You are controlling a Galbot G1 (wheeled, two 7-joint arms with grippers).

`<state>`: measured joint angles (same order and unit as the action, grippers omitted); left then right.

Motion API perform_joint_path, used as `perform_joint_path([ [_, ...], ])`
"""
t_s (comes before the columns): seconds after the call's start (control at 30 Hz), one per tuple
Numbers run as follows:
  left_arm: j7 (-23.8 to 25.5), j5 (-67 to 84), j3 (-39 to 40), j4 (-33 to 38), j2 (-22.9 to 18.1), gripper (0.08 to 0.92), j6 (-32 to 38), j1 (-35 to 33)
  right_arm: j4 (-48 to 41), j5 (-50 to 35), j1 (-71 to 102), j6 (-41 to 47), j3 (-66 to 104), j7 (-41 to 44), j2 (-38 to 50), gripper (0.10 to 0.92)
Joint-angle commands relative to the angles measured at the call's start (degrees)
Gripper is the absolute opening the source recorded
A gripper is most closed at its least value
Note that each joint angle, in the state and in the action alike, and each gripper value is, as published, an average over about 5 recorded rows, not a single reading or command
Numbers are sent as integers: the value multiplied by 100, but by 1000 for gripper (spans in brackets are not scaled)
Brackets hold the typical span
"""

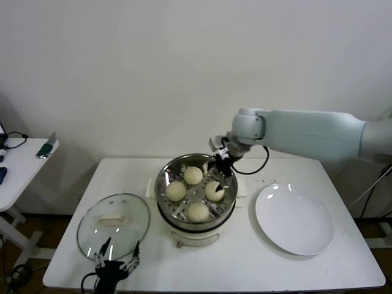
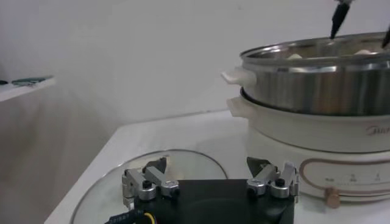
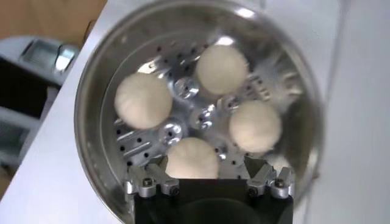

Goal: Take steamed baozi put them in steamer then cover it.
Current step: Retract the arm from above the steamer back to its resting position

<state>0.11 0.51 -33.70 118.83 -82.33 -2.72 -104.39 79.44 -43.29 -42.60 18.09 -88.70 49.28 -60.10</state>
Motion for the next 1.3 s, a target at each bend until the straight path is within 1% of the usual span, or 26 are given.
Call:
perform_joint_path([
  [0.03, 106, 8, -7, 43, 26, 823, -169, 97, 336, -1886, 254, 405, 1257, -1853, 1162, 823],
  [0.13, 74, 10, -15, 14, 43, 823, -265, 215, 581, -1948, 1106, 430, 2338, -2931, 1785, 823],
  [0.23, 36, -150, -58, -42, 70, 823, -322, 377, 775, -1720, 2106, 389, 3491, -3713, 2372, 823],
  [0.37, -32, -260, -127, -73, 154, 823, -440, 587, 930, -1412, 3648, 232, 5121, -4609, 2926, 823],
  [0.47, -138, -274, -178, -111, 194, 823, -498, 751, 1066, -1023, 5008, 4, 6263, -4850, 3301, 823],
  [0.53, -171, -321, -204, -133, 236, 823, -495, 819, 1163, -714, 5991, -202, 7036, -4844, 3499, 823],
  [0.63, -217, -490, -232, -158, 333, 823, -447, 868, 1301, -104, 7911, -579, 8761, -4705, 3615, 823],
  [0.77, -453, -1170, -278, -274, 424, 823, -129, 926, 1456, 457, 10265, -1095, 10831, -4542, 3247, 823],
  [0.9, -747, -1963, -281, -380, 521, 823, 159, 916, 1634, 829, 11740, -1740, 12034, -4424, 2552, 823],
  [1.07, -1170, -2817, -303, -540, 660, 823, 295, 857, 1709, 1432, 12895, -2867, 12498, -4188, 1422, 823],
  [1.17, -1409, -3537, -367, -609, 767, 823, 369, 808, 1732, 1648, 13338, -3268, 12589, -4141, 842, 823],
  [1.3, -1676, -4474, -432, -708, 922, 823, 450, 702, 1752, 1913, 13753, -3627, 12627, -4028, 310, 823],
])
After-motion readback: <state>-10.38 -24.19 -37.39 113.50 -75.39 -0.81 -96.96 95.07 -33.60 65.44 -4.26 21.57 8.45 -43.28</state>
